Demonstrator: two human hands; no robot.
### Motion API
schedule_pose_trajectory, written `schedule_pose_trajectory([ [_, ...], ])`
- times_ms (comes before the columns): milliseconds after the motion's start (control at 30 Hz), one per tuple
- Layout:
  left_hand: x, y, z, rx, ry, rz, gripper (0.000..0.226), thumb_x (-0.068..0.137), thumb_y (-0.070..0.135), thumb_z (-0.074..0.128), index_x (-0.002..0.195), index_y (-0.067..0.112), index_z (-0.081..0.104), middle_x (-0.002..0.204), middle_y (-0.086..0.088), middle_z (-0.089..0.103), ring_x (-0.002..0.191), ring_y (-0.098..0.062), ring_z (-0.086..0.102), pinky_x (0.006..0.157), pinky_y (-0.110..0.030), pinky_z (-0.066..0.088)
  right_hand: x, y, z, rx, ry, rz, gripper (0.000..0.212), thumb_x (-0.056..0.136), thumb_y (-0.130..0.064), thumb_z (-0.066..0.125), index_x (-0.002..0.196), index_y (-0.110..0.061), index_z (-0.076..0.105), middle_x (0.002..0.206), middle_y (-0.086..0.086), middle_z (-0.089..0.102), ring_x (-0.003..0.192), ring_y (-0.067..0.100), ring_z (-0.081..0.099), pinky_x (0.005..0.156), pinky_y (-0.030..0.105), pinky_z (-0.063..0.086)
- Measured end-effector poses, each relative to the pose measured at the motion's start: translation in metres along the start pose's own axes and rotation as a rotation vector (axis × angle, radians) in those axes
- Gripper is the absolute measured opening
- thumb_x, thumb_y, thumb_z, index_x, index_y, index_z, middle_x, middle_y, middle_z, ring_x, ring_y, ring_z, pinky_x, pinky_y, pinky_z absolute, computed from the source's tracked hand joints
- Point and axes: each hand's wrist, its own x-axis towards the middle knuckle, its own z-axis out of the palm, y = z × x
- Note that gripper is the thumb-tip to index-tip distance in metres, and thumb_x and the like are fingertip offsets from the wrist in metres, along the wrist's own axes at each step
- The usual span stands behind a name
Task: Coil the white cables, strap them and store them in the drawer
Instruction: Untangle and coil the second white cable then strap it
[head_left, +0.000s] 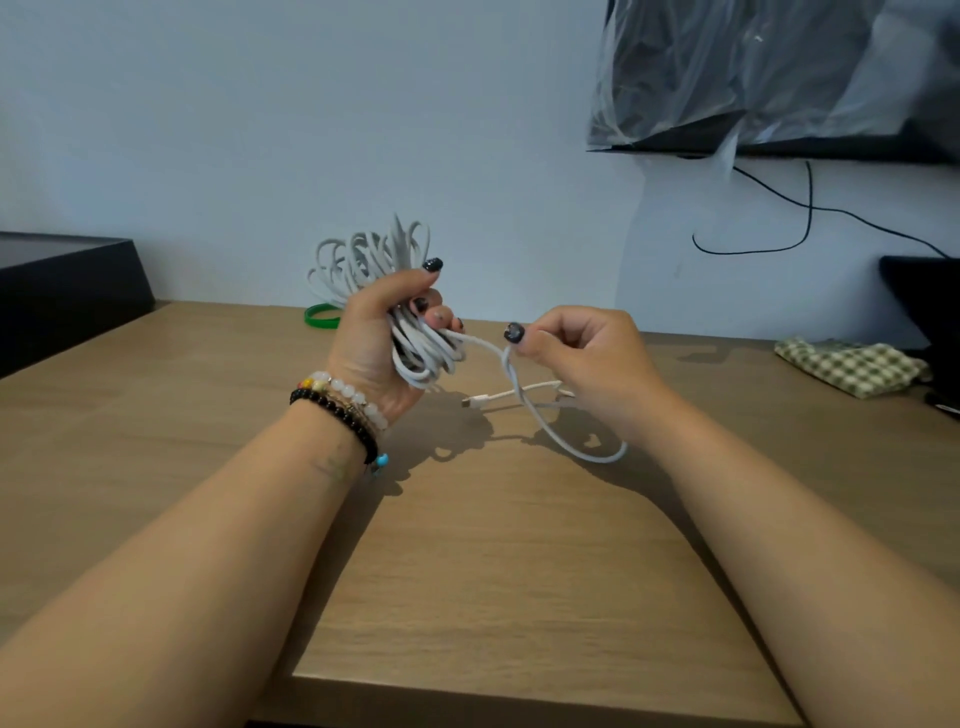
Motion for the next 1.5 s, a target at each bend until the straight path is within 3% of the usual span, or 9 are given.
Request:
schedule_pose_trajectory([
  [167,0.002,0.004,-0.007,-0.075,0.000,-0.017,0.032,0.083,0.007,0.053,0.056,0.018,0.039,0.042,0.006,0.040,0.039,-0.007,0.047,0.046,-0.019,0.038,0.011,0.010,-0.026,0.212,0.253,0.159,0.021,0.087,-0.021,0.068,0.068,-0.014,0.065,0.039,-0.015,0.043,0.039,-0.001,0.037,0.049,0.015,0.030],
  [400,0.012,0.008,-0.020,0.015,0.293,0.063,0.027,0.091,0.006,0.051,0.067,0.014,0.041,0.048,0.004,0.042,0.040,-0.008,0.045,0.044,-0.020,0.036,0.016,0.027,-0.052,0.292,0.512,0.317,0.022,0.083,-0.032,0.074,0.072,-0.014,0.069,0.041,-0.011,0.028,0.041,0.010,0.016,0.045,0.023,0.015],
  [833,0.016,0.015,-0.026,0.069,0.737,0.241,0.010,0.081,-0.003,0.063,0.072,0.000,0.065,0.052,-0.002,0.050,0.042,-0.015,0.050,0.047,-0.020,0.044,0.020,0.031,-0.080,0.357,0.781,0.370,0.018,0.082,-0.027,0.075,0.084,-0.009,0.070,0.054,-0.005,0.036,0.038,0.009,0.023,0.038,0.020,0.023],
  [933,0.015,0.014,-0.026,0.155,0.724,0.269,0.012,0.081,-0.001,0.066,0.070,0.002,0.065,0.055,-0.004,0.052,0.044,-0.015,0.053,0.049,-0.021,0.045,0.020,0.028,-0.089,0.390,0.636,0.333,0.018,0.088,-0.026,0.069,0.083,-0.009,0.068,0.043,-0.009,0.032,0.037,0.008,0.022,0.039,0.020,0.021],
  [1067,0.016,0.013,-0.026,0.116,0.691,0.250,0.014,0.081,0.000,0.067,0.069,0.003,0.062,0.053,-0.002,0.052,0.045,-0.014,0.053,0.051,-0.021,0.047,0.010,0.008,-0.093,0.391,0.149,0.321,0.021,0.090,-0.014,0.057,0.073,-0.005,0.064,0.048,-0.005,0.045,0.039,0.007,0.032,0.045,0.019,0.022],
  [1167,0.017,0.012,-0.024,0.047,0.661,0.227,0.012,0.084,0.000,0.065,0.072,0.004,0.062,0.054,-0.001,0.052,0.043,-0.013,0.052,0.049,-0.020,0.046,0.002,-0.009,-0.078,0.100,-0.336,0.345,0.007,0.073,-0.006,0.070,0.066,-0.006,0.073,0.059,0.004,0.060,0.051,0.009,0.051,0.049,0.016,0.040],
  [1300,0.017,0.012,-0.021,-0.024,0.567,0.231,0.015,0.086,0.001,0.063,0.072,0.006,0.058,0.057,-0.002,0.051,0.045,-0.013,0.053,0.048,-0.022,0.045,-0.006,-0.015,-0.056,-0.287,-0.812,0.487,0.012,0.086,-0.004,0.066,0.095,0.002,0.072,0.072,0.006,0.070,0.064,0.010,0.064,0.062,0.020,0.049],
  [1400,0.016,0.010,-0.017,-0.013,0.500,0.235,0.014,0.086,0.001,0.062,0.074,0.006,0.059,0.057,-0.002,0.051,0.046,-0.013,0.053,0.047,-0.023,0.043,-0.002,-0.007,-0.055,-0.251,-0.550,0.562,0.014,0.088,-0.003,0.063,0.099,0.004,0.069,0.084,0.014,0.071,0.070,0.015,0.067,0.060,0.021,0.049],
  [1500,0.015,0.009,-0.014,-0.013,0.443,0.228,0.015,0.088,0.001,0.060,0.074,0.006,0.060,0.056,-0.001,0.050,0.047,-0.012,0.052,0.045,-0.022,0.042,0.011,0.011,-0.065,-0.232,0.105,0.424,0.010,0.086,-0.003,0.062,0.091,-0.006,0.070,0.088,0.014,0.068,0.072,0.023,0.064,0.058,0.030,0.051],
])
